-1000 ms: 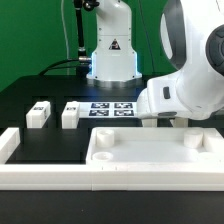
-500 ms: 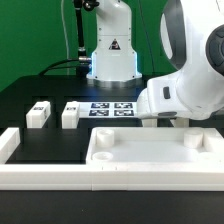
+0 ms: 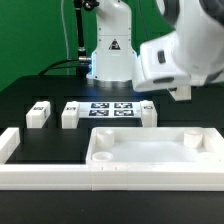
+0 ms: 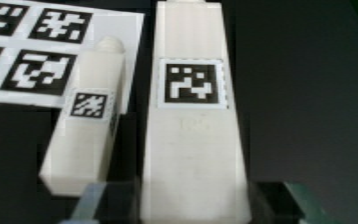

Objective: Assemble desk

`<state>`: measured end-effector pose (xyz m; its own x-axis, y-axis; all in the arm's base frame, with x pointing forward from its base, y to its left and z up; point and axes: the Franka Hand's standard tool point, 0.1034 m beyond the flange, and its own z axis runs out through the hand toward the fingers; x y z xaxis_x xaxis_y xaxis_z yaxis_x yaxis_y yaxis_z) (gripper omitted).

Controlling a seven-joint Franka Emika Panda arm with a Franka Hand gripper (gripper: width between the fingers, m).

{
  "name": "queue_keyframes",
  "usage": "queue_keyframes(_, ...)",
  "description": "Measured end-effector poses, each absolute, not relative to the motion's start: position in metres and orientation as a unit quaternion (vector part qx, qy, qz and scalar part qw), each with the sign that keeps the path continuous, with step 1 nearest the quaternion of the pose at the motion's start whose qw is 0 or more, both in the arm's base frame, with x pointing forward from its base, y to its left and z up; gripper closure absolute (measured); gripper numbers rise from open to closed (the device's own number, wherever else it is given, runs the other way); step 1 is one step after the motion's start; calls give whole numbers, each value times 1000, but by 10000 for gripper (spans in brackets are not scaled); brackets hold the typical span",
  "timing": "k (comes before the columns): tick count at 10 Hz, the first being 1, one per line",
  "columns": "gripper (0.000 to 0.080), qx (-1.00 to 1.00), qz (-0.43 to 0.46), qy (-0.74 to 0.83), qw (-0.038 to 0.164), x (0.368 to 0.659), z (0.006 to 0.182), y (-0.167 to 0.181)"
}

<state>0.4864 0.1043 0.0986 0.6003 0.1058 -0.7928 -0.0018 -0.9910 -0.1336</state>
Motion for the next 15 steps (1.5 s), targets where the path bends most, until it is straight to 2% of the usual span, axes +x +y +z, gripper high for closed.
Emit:
queue_keyframes(1, 514, -888, 455, -30, 59, 487, 123, 99)
queue_keyframes(3, 514, -921, 385, -23, 60, 501, 118, 100)
queue_keyframes(5, 514, -947, 316, -18, 59, 508, 120, 101)
queue_keyframes(6, 514, -957, 285, -19, 59, 520, 135, 103)
queue_keyframes(7, 514, -961, 266, -40, 66, 536, 159, 100)
queue_keyframes(8, 514, -975, 205, -54, 72, 565, 182, 96)
queue_keyframes(9, 514, -988, 133, -48, 68, 574, 177, 98)
queue_keyframes(10, 514, -989, 128, -48, 63, 554, 170, 96)
queue_keyframes(13, 514, -997, 21, -45, 59, 571, 172, 93)
queue_keyframes(15, 514, -995, -51, -70, 55, 599, 194, 87)
